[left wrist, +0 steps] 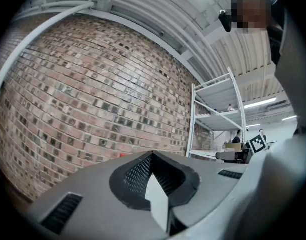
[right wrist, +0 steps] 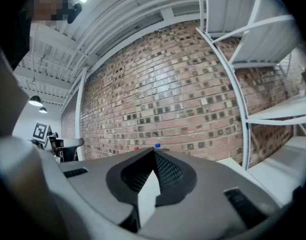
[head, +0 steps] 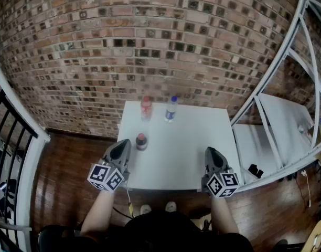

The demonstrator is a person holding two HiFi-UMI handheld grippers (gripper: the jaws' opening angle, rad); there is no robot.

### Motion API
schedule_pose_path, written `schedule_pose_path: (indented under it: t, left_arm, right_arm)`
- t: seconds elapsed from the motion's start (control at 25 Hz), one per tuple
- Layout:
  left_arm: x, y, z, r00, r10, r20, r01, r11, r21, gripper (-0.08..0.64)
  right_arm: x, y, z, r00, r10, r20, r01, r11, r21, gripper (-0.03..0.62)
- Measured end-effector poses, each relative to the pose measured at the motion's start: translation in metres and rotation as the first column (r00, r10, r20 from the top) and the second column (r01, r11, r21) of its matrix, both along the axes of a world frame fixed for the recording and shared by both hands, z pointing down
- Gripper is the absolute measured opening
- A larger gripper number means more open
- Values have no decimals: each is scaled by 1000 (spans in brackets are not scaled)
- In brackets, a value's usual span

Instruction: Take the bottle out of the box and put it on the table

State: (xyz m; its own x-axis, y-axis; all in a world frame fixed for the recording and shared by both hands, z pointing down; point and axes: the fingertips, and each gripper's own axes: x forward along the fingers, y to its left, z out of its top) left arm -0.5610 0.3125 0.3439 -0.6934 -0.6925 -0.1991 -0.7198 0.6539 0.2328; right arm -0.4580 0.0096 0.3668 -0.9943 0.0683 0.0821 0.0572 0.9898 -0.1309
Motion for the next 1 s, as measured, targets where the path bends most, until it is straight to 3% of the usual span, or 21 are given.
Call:
schedule_pose_path:
  t: [0.28, 0.56, 0.76, 1.0]
  left_arm:
    - [31, -54, -8, 996, 92, 14, -92, 996, -1, 3]
    - [92, -127, -23, 976, 215, 37, -215, 977, 5, 3]
    - [162, -185, -30, 947, 316, 52, -316, 949, -7, 3]
    - [241, -260, -38, 897, 435, 78, -436, 900, -12, 3]
  right_arm:
    - [52, -41, -14, 996, 77, 43, -77, 997, 19, 2]
    - [144, -91, -20, 981, 184, 66, -186, 982, 17, 2]
    - [235, -125, -21, 964, 259, 66, -262, 964, 42, 2]
    - [343, -166, -22, 922, 379, 79, -384, 921, 61, 2]
